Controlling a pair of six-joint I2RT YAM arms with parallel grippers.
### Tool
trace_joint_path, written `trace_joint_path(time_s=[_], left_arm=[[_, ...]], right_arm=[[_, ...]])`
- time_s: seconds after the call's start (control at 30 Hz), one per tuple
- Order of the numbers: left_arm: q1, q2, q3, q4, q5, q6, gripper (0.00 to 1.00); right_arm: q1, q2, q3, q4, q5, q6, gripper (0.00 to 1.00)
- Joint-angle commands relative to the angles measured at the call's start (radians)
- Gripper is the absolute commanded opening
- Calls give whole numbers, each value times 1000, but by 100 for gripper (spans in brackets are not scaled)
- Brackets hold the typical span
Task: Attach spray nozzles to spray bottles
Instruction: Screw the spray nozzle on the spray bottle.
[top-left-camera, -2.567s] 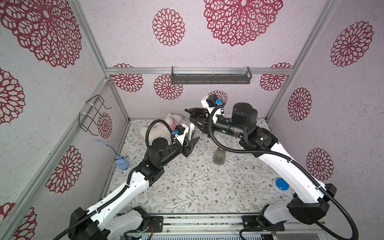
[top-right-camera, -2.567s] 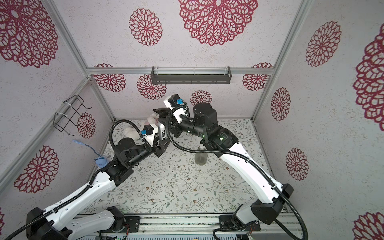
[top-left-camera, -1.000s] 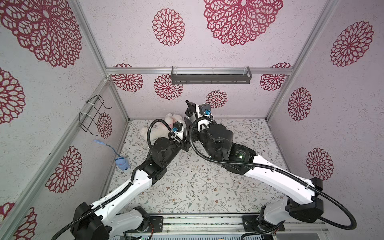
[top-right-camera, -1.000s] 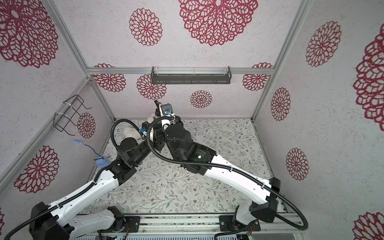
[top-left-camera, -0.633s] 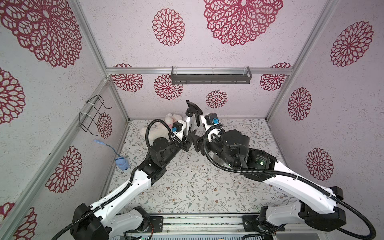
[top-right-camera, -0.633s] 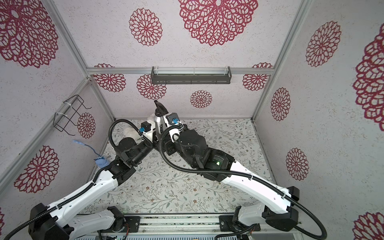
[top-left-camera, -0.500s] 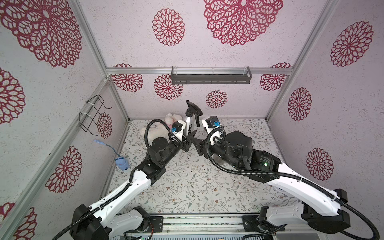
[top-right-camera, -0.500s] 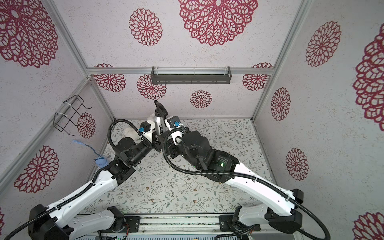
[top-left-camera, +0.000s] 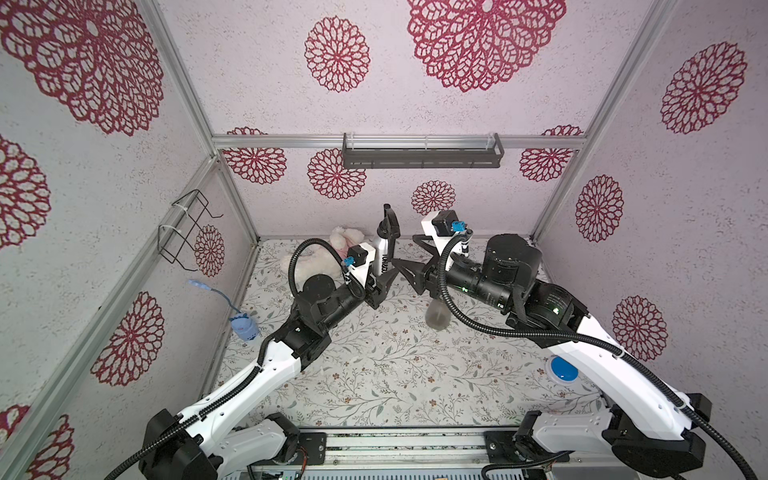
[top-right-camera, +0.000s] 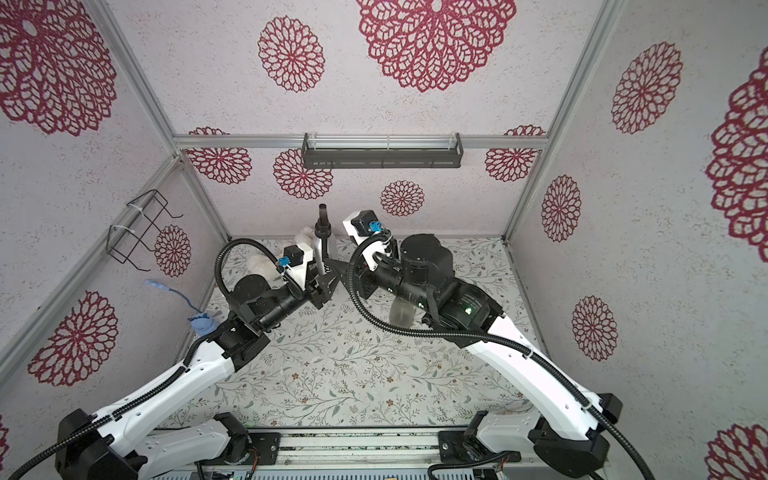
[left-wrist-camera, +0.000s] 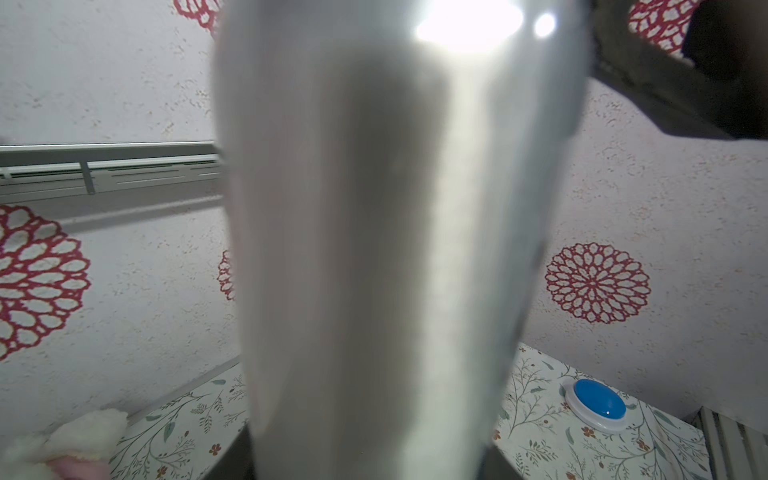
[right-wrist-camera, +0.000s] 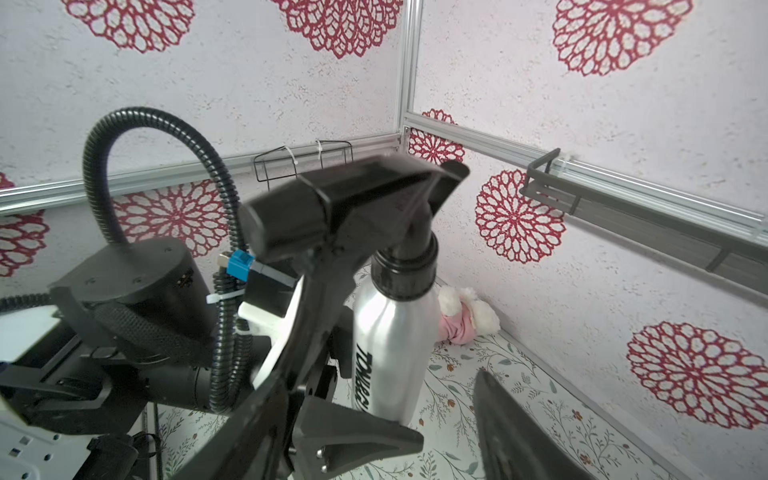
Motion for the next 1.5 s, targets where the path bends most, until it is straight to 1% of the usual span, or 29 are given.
trace_joint_path(time_s=[0.0, 0.07, 0.13, 0.3, 0.43, 0.5, 0.63, 0.73, 0.83, 0.93, 1.13, 1.27, 1.37, 1.4, 1.47], left_arm=[[9, 0, 14, -2, 79, -10, 0], [9, 0, 15, -10, 103, -11, 0], [9, 3, 15, -10, 109, -11, 0], [9, 10, 21, -19, 140, -13, 0], [9, 8, 14, -20, 163, -15, 0], [9, 8, 15, -20, 168, -16, 0], [9, 4, 15, -26, 164, -10, 0], [9, -2, 13, -24, 156, -8, 0], [9, -2, 13, -25, 157, -8, 0], [9, 0, 15, -26, 159, -14, 0], [7, -2, 19, -32, 158, -9, 0], [8, -2, 25, -45, 156, -1, 0], [8, -10, 24, -51, 151, 7, 0], [8, -10, 24, -53, 150, 8, 0], [8, -12, 24, -53, 150, 10, 0]], right_arm=[[-12, 11, 48, 45, -62, -74, 67], [-24, 28, 66, 42, -90, -79, 63], [-25, 53, 94, 29, -97, -85, 61], [-25, 99, 151, 26, -81, -89, 61], [-28, 95, 144, 64, -45, -88, 61], [-31, 92, 138, 69, -52, -80, 60], [-33, 74, 110, 82, -72, -58, 53], [-35, 42, 60, 113, -46, -47, 51], [-42, 17, 23, 146, -31, -25, 46], [-51, 18, 24, 158, -9, -11, 38], [-71, 28, 26, 180, -29, 44, 31], [-71, 39, 29, 165, -32, 49, 30], [-74, 35, 30, 157, -36, 49, 32], [-74, 36, 32, 153, -36, 49, 33], [-76, 41, 45, 142, -39, 46, 42]])
